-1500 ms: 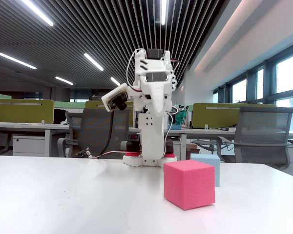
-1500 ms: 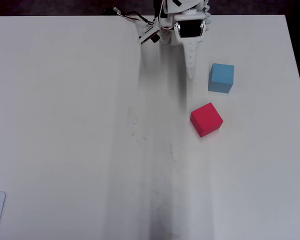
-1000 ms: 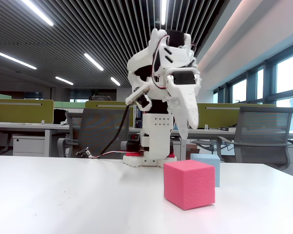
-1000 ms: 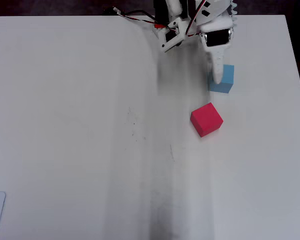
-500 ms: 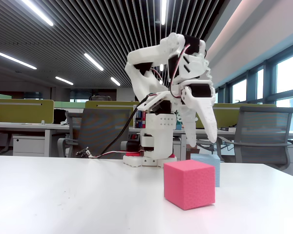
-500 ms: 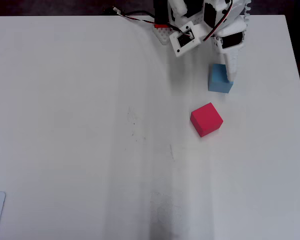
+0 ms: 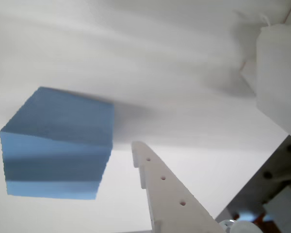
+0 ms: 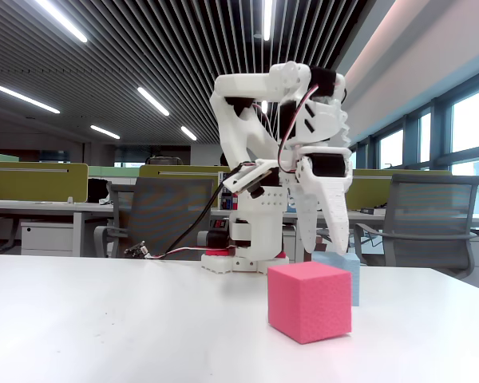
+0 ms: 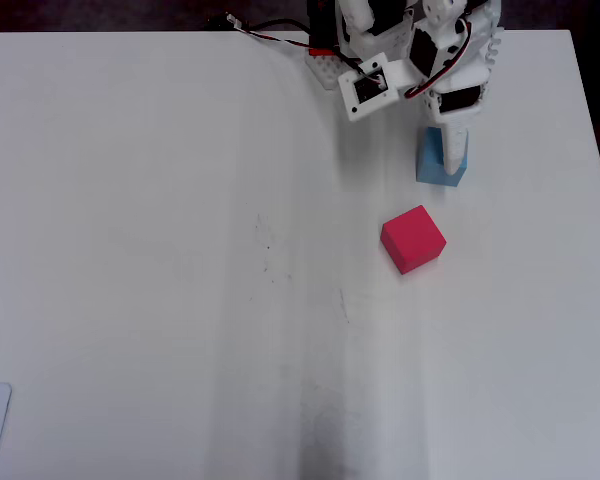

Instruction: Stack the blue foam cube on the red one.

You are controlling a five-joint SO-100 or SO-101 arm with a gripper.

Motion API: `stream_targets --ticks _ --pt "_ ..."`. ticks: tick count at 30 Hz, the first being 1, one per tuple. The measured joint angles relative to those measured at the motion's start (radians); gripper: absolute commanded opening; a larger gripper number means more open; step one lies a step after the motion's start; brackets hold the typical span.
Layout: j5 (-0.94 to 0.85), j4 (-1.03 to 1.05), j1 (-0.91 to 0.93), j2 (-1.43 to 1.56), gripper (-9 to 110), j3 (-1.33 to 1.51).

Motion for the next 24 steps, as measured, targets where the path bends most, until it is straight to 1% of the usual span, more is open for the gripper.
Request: stream_targets --ticks 11,16,24 --pt "0.006 -0.075 -0.006 -0.094 38 0.0" --pt "0.009 -0.114 -0.037 -0.121 36 0.0" --pt "0.015 -0.137 -0.023 -0.14 30 0.0"
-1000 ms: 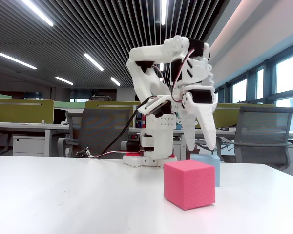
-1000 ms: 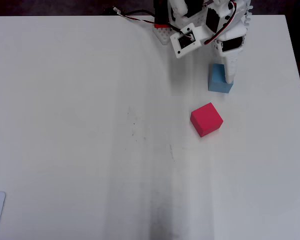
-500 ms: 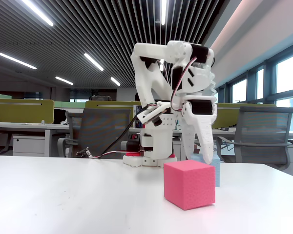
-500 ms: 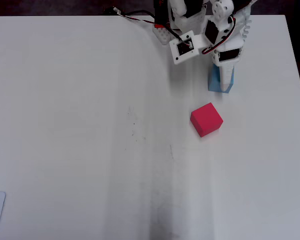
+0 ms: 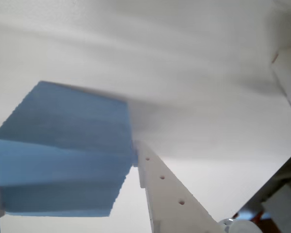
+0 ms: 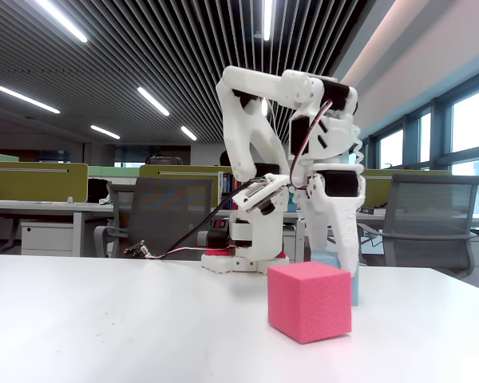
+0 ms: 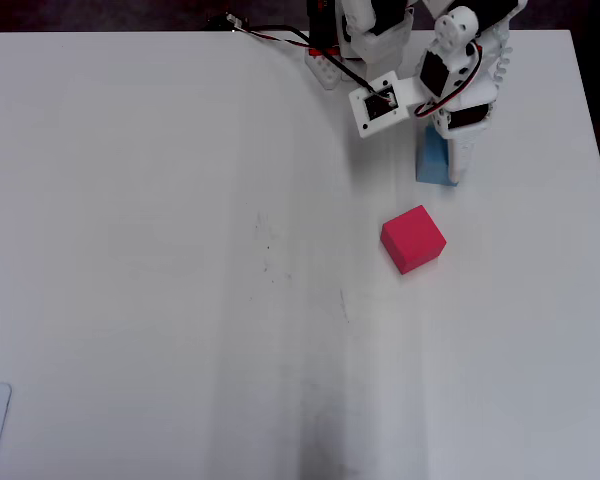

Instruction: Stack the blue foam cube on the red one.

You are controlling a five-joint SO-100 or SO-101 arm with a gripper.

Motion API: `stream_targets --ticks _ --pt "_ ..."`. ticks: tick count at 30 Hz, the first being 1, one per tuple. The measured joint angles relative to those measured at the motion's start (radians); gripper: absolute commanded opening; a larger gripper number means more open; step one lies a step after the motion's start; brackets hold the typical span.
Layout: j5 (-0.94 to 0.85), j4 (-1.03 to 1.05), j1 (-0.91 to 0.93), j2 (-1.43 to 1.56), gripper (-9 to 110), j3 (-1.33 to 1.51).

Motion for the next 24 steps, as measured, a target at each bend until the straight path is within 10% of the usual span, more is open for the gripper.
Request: stream_targets --ticks 24 --pt "0.012 0.078 0.104 -0.006 22 -0.138"
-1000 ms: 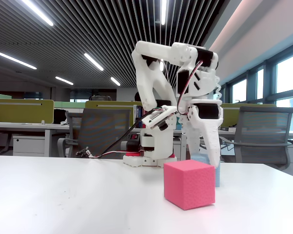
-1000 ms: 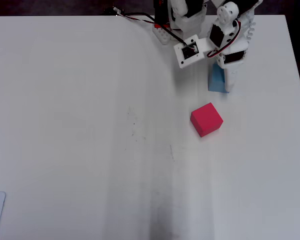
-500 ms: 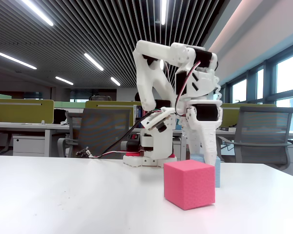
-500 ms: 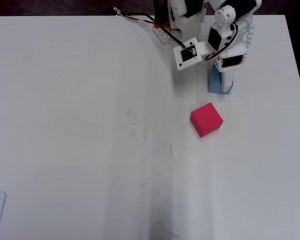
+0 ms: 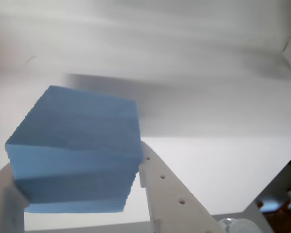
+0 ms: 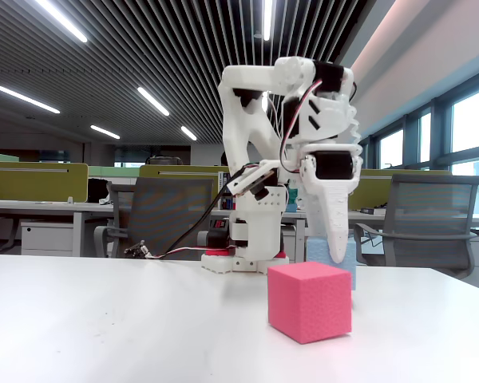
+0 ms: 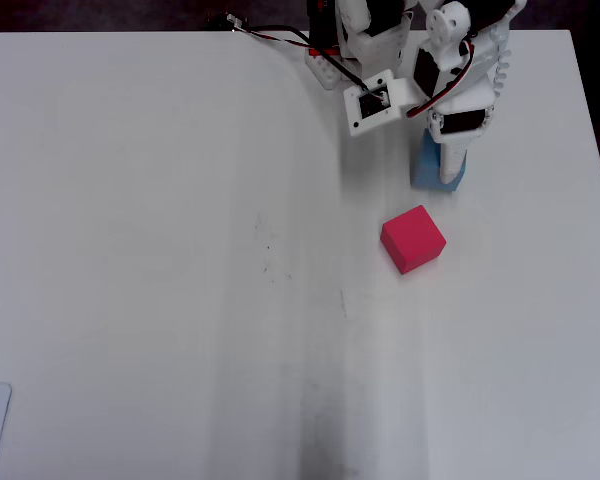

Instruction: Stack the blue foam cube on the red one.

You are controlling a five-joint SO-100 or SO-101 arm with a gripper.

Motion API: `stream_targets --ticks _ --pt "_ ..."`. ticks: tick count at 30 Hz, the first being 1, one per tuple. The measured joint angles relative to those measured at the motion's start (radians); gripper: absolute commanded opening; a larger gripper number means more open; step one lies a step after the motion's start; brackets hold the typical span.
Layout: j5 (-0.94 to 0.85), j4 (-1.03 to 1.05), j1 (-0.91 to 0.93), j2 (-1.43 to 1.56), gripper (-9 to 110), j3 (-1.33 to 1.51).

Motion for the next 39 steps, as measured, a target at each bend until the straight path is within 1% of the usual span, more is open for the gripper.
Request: stream_targets --ticks 10,13,19,22,27,29,39 --pt "0.0 0.14 0.049 0.089 22 -0.227" --pt "0.0 0.176 0.078 0.091 22 -0.362" --pt "0.0 0.193 0.123 0.091 22 -0.5" --pt "0.0 0.193 0.179 0.067 22 -0.583" --pt "0.0 0.193 0.236 0.028 22 -0.621" --pt "0.0 0.193 0.301 -0.057 22 -0.623" --pt "0.0 0.192 0.362 -0.236 22 -0.623"
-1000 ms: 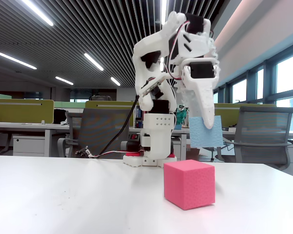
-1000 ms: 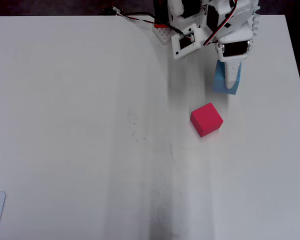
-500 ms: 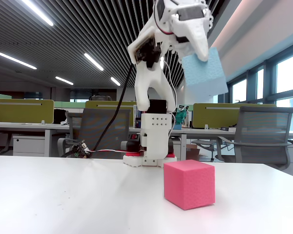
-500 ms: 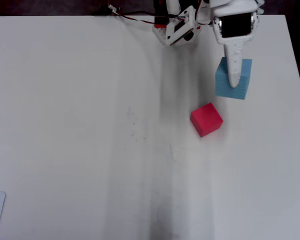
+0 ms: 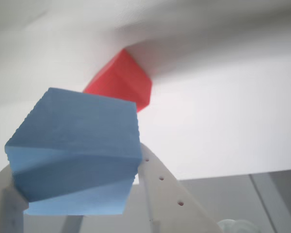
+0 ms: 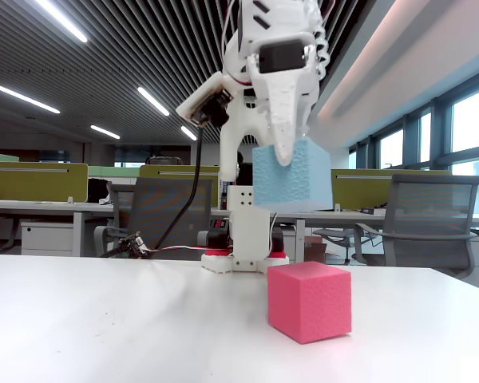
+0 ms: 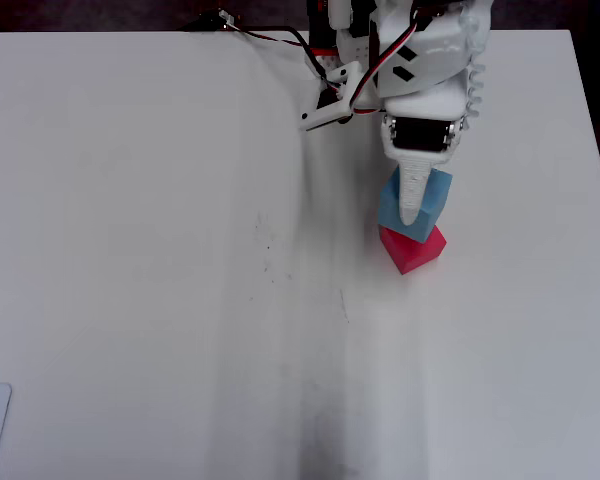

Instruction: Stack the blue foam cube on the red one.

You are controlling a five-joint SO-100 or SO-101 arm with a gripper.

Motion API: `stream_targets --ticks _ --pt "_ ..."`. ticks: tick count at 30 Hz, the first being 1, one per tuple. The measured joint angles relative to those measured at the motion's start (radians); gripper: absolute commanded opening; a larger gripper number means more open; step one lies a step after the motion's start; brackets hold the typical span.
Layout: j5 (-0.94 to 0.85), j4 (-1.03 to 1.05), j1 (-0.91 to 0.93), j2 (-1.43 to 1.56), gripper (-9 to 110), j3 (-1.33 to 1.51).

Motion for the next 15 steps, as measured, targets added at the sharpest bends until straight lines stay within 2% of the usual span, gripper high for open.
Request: stream_targets --ticks 15 --pt "0.0 -0.041 0.002 -0.155 22 0.003"
